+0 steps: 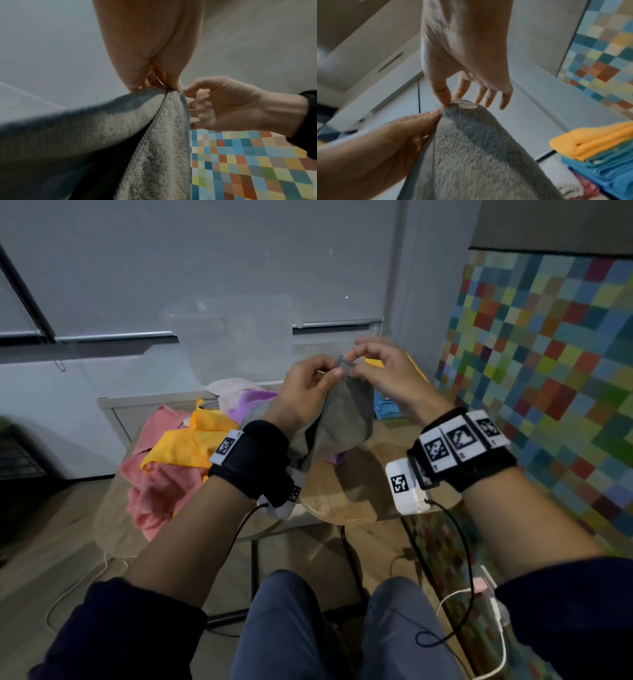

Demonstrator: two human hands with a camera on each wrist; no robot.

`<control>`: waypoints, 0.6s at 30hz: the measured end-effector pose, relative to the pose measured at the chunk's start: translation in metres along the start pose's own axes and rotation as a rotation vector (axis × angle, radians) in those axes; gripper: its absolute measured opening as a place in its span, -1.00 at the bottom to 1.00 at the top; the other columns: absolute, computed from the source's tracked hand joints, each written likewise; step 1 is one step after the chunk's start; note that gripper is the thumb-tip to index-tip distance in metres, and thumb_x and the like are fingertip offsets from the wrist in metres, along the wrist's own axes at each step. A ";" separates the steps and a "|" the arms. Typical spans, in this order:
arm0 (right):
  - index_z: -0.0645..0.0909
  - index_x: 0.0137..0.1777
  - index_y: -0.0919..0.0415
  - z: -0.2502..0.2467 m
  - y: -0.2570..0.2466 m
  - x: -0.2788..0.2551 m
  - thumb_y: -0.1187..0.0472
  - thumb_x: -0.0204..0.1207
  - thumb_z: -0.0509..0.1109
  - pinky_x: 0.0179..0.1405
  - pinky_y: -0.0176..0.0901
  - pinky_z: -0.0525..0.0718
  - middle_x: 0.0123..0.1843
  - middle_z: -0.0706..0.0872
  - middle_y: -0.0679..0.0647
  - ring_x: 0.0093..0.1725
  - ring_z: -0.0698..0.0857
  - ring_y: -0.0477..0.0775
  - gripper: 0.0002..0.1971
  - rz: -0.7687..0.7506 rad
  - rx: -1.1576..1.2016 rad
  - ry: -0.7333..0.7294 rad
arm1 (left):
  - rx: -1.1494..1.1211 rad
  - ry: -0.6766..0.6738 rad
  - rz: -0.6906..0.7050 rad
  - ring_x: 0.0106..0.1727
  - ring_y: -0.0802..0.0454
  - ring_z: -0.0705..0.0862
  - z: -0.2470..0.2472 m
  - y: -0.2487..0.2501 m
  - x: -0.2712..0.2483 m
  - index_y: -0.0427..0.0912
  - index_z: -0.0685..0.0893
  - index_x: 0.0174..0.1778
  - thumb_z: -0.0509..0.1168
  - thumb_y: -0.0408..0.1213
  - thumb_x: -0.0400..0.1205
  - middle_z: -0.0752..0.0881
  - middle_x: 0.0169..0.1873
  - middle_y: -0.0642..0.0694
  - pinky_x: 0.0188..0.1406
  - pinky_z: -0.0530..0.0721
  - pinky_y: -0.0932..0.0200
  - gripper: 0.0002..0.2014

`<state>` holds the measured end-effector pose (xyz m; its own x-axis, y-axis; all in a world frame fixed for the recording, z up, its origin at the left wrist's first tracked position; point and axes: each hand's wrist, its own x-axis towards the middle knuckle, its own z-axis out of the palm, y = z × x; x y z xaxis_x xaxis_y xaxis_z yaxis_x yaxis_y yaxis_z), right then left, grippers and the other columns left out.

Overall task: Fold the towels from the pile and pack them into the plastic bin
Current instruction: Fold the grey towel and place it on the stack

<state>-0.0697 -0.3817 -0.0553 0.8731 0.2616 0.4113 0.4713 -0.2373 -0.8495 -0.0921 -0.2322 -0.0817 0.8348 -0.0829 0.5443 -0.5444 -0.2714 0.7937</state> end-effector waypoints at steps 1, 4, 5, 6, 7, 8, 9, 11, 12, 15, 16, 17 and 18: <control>0.63 -0.17 0.10 -0.001 -0.003 0.001 0.45 0.46 0.35 -0.12 -0.58 0.52 -0.03 0.65 -0.03 -0.02 0.60 -0.21 -0.79 0.048 0.068 -0.067 | -0.011 -0.016 0.016 -0.25 0.07 0.55 0.000 0.001 0.000 -0.05 0.58 -0.20 0.22 -0.29 0.62 0.60 -0.31 -0.06 -0.23 0.51 0.22 -0.89; 0.64 -0.23 0.12 -0.004 -0.006 0.003 0.44 0.50 0.36 -0.32 -0.53 0.55 -0.39 0.73 -0.19 -0.33 0.66 -0.32 -0.80 0.096 0.202 -0.135 | -0.065 0.001 0.041 -0.27 0.17 0.54 -0.001 0.004 0.000 -0.09 0.57 -0.18 0.17 -0.26 0.62 0.59 -0.30 -0.03 -0.26 0.51 0.31 -0.90; 0.65 -0.25 0.12 -0.004 -0.005 0.003 0.42 0.49 0.39 -0.32 -0.52 0.56 -0.44 0.73 -0.20 -0.36 0.66 -0.33 -0.81 0.085 0.208 -0.132 | -0.086 0.019 0.040 -0.28 0.21 0.54 -0.003 0.003 0.001 -0.11 0.56 -0.18 0.17 -0.26 0.62 0.59 -0.30 -0.03 -0.26 0.52 0.34 -0.90; 0.65 -0.26 0.11 -0.004 -0.005 0.003 0.41 0.48 0.42 -0.30 -0.50 0.58 -0.45 0.73 -0.19 -0.36 0.67 -0.33 -0.81 0.071 0.207 -0.125 | -0.090 0.037 0.041 -0.30 0.26 0.54 -0.005 0.004 0.000 -0.12 0.56 -0.18 0.17 -0.28 0.63 0.58 -0.31 -0.03 -0.28 0.51 0.36 -0.89; 0.66 -0.27 0.10 -0.004 -0.004 0.003 0.40 0.46 0.45 -0.28 -0.48 0.60 -0.45 0.74 -0.19 -0.36 0.67 -0.32 -0.81 0.058 0.190 -0.113 | -0.073 0.054 0.044 -0.32 0.29 0.54 -0.006 0.002 -0.001 -0.14 0.56 -0.19 0.18 -0.29 0.64 0.58 -0.32 -0.02 -0.29 0.51 0.37 -0.89; 0.66 -0.27 0.10 -0.003 -0.003 0.004 0.40 0.45 0.47 -0.26 -0.46 0.61 -0.46 0.74 -0.19 -0.36 0.68 -0.32 -0.82 0.049 0.177 -0.092 | -0.045 0.062 0.042 -0.33 0.31 0.55 -0.006 0.001 -0.003 -0.15 0.57 -0.19 0.22 -0.29 0.65 0.59 -0.33 -0.02 -0.31 0.52 0.37 -0.89; 0.66 -0.27 0.10 -0.002 -0.003 0.005 0.40 0.43 0.48 -0.25 -0.46 0.62 -0.47 0.74 -0.20 -0.36 0.67 -0.33 -0.82 0.038 0.167 -0.060 | -0.018 0.059 0.032 -0.31 0.29 0.58 -0.004 -0.001 -0.007 -0.18 0.60 -0.17 0.27 -0.27 0.64 0.63 -0.32 -0.03 -0.30 0.57 0.35 -0.91; 0.68 -0.23 0.17 0.001 -0.007 0.006 0.43 0.42 0.49 -0.25 -0.49 0.60 -0.49 0.73 -0.23 -0.38 0.67 -0.36 -0.86 0.009 0.183 0.031 | 0.072 0.032 -0.013 -0.17 0.14 0.70 0.001 -0.006 -0.014 -0.22 0.68 -0.07 0.40 -0.14 0.53 0.75 -0.19 -0.14 -0.17 0.72 0.11 -0.78; 0.71 -0.17 0.27 0.001 -0.010 0.006 0.44 0.41 0.49 -0.26 -0.51 0.59 -0.50 0.73 -0.24 -0.39 0.66 -0.37 -0.92 -0.005 0.208 0.075 | 0.166 0.007 -0.045 -0.10 0.01 0.73 0.004 -0.009 -0.018 -0.25 0.70 -0.02 0.42 -0.07 0.46 0.77 -0.12 -0.20 -0.10 0.73 -0.01 -0.67; 0.70 0.01 0.49 -0.007 -0.028 0.009 0.44 0.40 0.50 -0.26 -0.52 0.57 -0.46 0.72 -0.20 -0.42 0.64 -0.40 -0.80 -0.059 0.230 0.223 | 0.633 -0.033 -0.042 -0.01 -0.22 0.71 0.012 -0.021 -0.028 -0.28 0.70 0.05 0.31 0.08 0.39 0.75 -0.03 -0.27 -0.01 0.66 -0.13 -0.49; 0.71 0.00 0.47 -0.012 -0.032 0.010 0.42 0.40 0.51 -0.23 -0.51 0.57 -0.40 0.71 -0.18 -0.43 0.63 -0.41 -0.81 -0.079 0.216 0.278 | 0.750 -0.024 -0.019 0.02 -0.24 0.69 0.014 -0.025 -0.031 -0.26 0.69 0.08 0.29 0.09 0.41 0.73 0.00 -0.27 0.04 0.61 -0.12 -0.49; 0.72 -0.03 0.44 -0.017 -0.035 0.012 0.40 0.40 0.52 -0.20 -0.48 0.59 -0.35 0.70 -0.14 -0.42 0.62 -0.41 -0.84 -0.094 0.208 0.337 | 0.834 -0.020 -0.020 0.05 -0.25 0.66 0.014 -0.030 -0.035 -0.24 0.68 0.09 0.27 0.11 0.44 0.70 0.02 -0.27 0.08 0.57 -0.10 -0.50; 0.74 -0.07 0.39 -0.024 -0.037 0.013 0.38 0.39 0.53 -0.16 -0.44 0.62 -0.32 0.70 -0.12 -0.38 0.63 -0.39 -0.86 -0.108 0.211 0.403 | 0.901 -0.022 -0.042 0.06 -0.25 0.65 0.013 -0.034 -0.039 -0.23 0.68 0.09 0.25 0.13 0.47 0.70 0.02 -0.27 0.10 0.53 -0.07 -0.50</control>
<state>-0.0725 -0.3919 -0.0110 0.8191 -0.1201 0.5609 0.5627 -0.0220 -0.8264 -0.1054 -0.2319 -0.1337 0.8592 -0.0719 0.5065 -0.2506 -0.9223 0.2942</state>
